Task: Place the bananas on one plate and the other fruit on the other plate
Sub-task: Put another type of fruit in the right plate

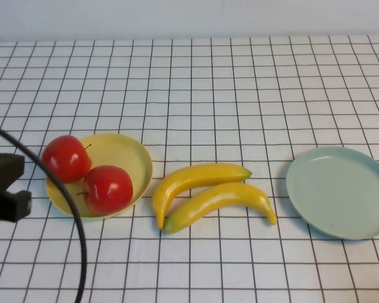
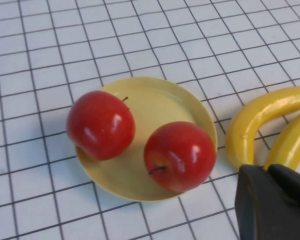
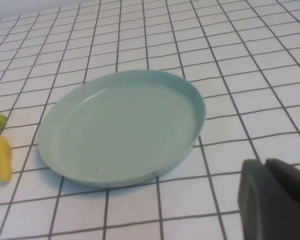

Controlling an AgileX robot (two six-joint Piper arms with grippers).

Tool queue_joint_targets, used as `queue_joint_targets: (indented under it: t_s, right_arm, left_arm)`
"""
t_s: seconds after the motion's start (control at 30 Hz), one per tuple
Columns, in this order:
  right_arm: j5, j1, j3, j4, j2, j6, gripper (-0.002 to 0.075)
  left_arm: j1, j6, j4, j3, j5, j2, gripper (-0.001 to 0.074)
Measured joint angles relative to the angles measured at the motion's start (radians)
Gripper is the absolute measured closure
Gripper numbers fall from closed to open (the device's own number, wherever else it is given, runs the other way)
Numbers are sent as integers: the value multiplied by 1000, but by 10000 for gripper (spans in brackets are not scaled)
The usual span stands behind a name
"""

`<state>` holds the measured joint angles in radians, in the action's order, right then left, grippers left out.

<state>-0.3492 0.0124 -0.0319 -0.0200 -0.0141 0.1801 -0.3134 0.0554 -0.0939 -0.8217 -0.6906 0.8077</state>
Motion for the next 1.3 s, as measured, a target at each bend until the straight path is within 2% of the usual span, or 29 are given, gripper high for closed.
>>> queue_joint_targets:
  t_s: [0.2,0.4,0.5,0.63,0.8,0.93,1.1,1.3]
  right_arm:
    - [0,0,0,0,0,0,743]
    - [0,0,0,0,0,0,743]
    - [0,0,0,0,0,0,743]
    - [0,0,0,0,0,0,742]
    - [0,0,0,0,0,0,743]
    - [0,0,0,0,0,0,742]
    - [0,0,0,0,0,0,743]
    - [0,0,0,0,0,0,742]
  left_arm:
    - [0,-11,124,28,-64,-119,735]
    - [0,-27,212,28,-213,-153,736]
    - [0,-29,247,55,-217,-157,737]
    - [0,-30,268,158,-108,-192,738]
    - [0,-55,304,332,134,-295,738]
    - [12,-216,370,515,311,-436,738]
    - [102,-281,368,703,407,-643,738]
    - [232,-223,288,826,443,-812,738]
